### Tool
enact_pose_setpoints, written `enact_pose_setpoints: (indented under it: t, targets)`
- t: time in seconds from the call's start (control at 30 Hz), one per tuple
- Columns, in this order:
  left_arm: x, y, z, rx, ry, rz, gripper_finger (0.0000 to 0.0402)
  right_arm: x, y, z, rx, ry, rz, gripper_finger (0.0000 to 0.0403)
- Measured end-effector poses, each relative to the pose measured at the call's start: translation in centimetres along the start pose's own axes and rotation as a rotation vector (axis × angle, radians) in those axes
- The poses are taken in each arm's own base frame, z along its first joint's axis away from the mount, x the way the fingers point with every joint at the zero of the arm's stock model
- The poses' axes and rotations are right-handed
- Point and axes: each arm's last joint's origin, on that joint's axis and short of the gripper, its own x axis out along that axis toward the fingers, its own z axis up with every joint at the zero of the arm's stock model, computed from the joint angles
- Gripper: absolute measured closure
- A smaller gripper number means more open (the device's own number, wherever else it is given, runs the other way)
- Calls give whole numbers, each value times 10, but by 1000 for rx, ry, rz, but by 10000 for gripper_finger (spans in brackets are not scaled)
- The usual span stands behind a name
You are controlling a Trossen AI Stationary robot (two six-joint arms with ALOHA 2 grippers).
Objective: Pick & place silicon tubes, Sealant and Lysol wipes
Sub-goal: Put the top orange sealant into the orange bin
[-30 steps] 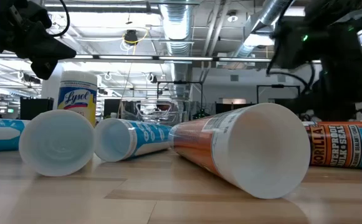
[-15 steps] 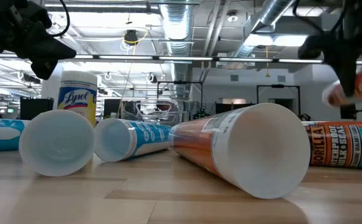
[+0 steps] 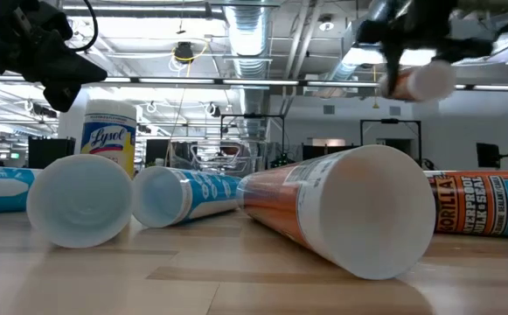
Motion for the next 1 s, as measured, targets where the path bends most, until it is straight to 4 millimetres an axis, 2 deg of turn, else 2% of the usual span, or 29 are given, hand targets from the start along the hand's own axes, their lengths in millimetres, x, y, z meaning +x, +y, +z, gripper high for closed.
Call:
enact_pose_setpoints:
  t: [0.23,0.4,0.53,1.0]
  targets:
    - [0,0,0,-22,0,0,402,43,20,62,-63,-56,-39,204]
    - [0,0,0,-44,0,-1,402,78,26,89,-104,-21,-83,208]
    - [0,0,0,-44,0,-1,402,103,30,91,-136,23,-148,206]
    - [0,0,0,-65,1,-4,402,166,40,80,-191,83,-331,192]
